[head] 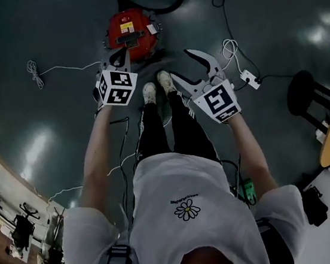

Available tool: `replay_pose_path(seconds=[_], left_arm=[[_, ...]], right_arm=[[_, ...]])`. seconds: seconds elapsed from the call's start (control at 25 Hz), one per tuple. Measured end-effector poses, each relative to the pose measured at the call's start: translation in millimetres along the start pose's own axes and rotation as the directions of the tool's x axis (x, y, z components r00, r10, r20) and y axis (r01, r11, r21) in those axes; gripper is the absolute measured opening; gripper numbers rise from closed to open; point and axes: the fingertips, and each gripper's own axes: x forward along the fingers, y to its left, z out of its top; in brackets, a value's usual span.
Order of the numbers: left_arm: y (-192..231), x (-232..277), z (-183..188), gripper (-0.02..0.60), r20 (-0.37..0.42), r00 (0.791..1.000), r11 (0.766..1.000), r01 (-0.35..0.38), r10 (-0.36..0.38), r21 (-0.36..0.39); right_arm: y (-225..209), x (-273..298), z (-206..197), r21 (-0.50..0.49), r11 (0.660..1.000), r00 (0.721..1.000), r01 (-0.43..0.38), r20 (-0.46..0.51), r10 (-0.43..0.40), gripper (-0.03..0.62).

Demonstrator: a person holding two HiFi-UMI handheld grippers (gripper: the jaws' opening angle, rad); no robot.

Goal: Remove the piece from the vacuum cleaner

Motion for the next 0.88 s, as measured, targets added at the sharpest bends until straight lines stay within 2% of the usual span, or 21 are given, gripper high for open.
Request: replay_pose_path(seconds=[0.08, 0.16, 0.24, 0.32, 0.48, 0.56, 0.64, 0.68, 0.72, 0.76, 0.88], left_arm=[[-6.6, 46.5, -29.9, 0.005, -0.069, 0.997, 0.997, 0.034, -0.029, 0.071], [-20.3, 88.7, -61.2, 0.005, -0.142, 0.988, 0.987, 0.085, -0.065, 0.139], [-30.1, 125.8, -89.6, 0.005, -0.217, 0.972, 0.968, 0.134, -0.087, 0.213], [-33.2, 154.4, -113.4, 0.005, -0.287, 0.954, 0.951, 0.169, -0.092, 0.258], [-40.6, 183.5, -148.4, 0.005, -0.372, 0.921, 0.928, 0.236, -0.120, 0.286], [-46.3, 190.7, -161.5, 0.005, -0.397, 0.907, 0.908, 0.278, -0.140, 0.314], [-50.0, 195.2, -170.5, 0.005, -0.413, 0.897, 0.902, 0.302, -0.160, 0.307], [-51.0, 196.0, -171.9, 0.005, -0.412, 0.896, 0.906, 0.302, -0.164, 0.297], [-51.5, 196.2, -171.8, 0.005, -0.408, 0.898, 0.911, 0.296, -0.163, 0.288], [-52.0, 196.5, -170.8, 0.005, -0.404, 0.901, 0.914, 0.290, -0.160, 0.284], [-54.5, 198.0, -167.6, 0.005, -0.424, 0.894, 0.904, 0.295, -0.146, 0.309]], right_arm=[[9.2, 37.9, -51.0, -0.061, 0.997, 0.995, -0.048, -0.093, 0.042, 0.296], [20.7, 73.9, -108.1, -0.116, 0.987, 0.978, -0.112, -0.191, 0.088, 0.296], [29.8, 109.4, -163.6, -0.168, 0.968, 0.946, -0.186, -0.296, 0.131, 0.295], [35.2, 142.0, -214.7, -0.237, 0.936, 0.903, -0.260, -0.403, 0.149, 0.296], [39.8, 189.7, -298.9, -0.352, 0.860, 0.815, -0.369, -0.568, 0.117, 0.295], [37.2, 205.9, -330.9, -0.387, 0.837, 0.779, -0.385, -0.623, 0.070, 0.295], [28.8, 216.9, -354.2, -0.425, 0.823, 0.745, -0.376, -0.666, -0.004, 0.293], [24.9, 219.7, -361.6, -0.441, 0.820, 0.730, -0.365, -0.682, -0.042, 0.243], [22.5, 220.6, -366.9, -0.453, 0.818, 0.717, -0.354, -0.693, -0.073, 0.122], [22.6, 219.8, -370.9, -0.457, 0.817, 0.705, -0.350, -0.703, -0.091, 0.034], [39.5, 209.5, -381.2, -0.425, 0.813, 0.680, -0.398, -0.732, -0.050, 0.026]])
